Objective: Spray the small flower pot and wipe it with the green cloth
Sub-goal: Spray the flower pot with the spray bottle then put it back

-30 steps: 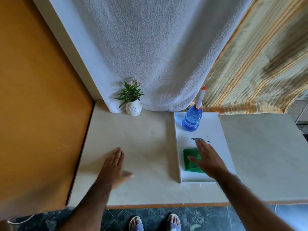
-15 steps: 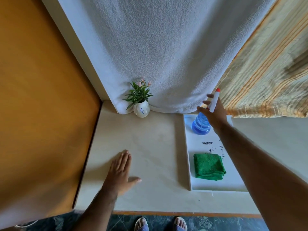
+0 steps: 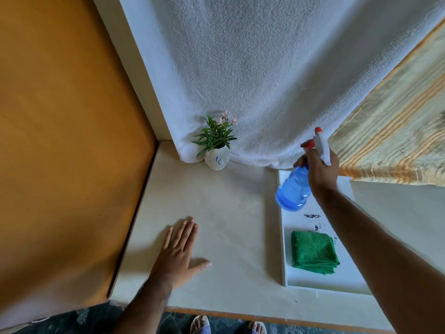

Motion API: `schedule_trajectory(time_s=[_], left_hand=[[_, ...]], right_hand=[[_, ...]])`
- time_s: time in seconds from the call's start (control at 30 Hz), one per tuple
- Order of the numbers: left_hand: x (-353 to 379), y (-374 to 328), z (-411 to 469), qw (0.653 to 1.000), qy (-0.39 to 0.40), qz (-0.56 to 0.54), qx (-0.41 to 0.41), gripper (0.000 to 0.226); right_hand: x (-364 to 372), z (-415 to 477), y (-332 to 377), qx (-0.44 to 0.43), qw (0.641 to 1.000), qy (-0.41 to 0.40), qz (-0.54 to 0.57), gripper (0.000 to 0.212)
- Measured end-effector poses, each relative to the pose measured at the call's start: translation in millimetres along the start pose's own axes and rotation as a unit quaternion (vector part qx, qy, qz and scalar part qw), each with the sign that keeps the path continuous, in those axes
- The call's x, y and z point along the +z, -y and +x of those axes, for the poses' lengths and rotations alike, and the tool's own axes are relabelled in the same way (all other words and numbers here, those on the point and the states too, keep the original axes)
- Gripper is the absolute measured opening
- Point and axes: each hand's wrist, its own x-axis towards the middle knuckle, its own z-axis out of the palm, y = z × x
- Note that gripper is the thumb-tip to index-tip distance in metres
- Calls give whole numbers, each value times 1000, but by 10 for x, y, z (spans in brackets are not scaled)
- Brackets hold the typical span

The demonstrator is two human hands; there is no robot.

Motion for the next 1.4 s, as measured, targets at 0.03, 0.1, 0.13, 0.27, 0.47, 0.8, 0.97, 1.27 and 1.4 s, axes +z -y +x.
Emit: schedule_trajectory(time_s=[0.03,0.1,0.13,0.27,0.47,0.8,0.97,1.27,1.4], left_hand=[[8,-2,0,1000,0,2,0,117],[19,0,-8,1000,-3,0,2,117],[21,-5,-11,1000,-6,-1,3,117],[4,-20,-26,1000,-19,-7,6,117],[20,-5,-17,1000,-11,-6,-3,118],[85,0,-42,999,-50,-11,0,114],[111,1,-57,997,-79,-22,8,110],[115,-12,-40,996,-85,-18,6,110],[88,-8,-35,997,-80,-22,8,110]], right_hand=[[86,-19,79,-7,1000,7,5,19],[298,-90,187,-20,999,30,20,17],[409,-146,218,-24,999,42,23,13],[815,-508,151,-26,995,94,2,19],[1071,-800,-3,-32,993,108,-43,16],[1164,-870,-224,-11,973,205,-110,22],[1378,-675,-310,102,929,238,-265,18],[1603,-610,-274,139,898,243,-339,18],[1635,-609,-241,142,892,234,-359,18]])
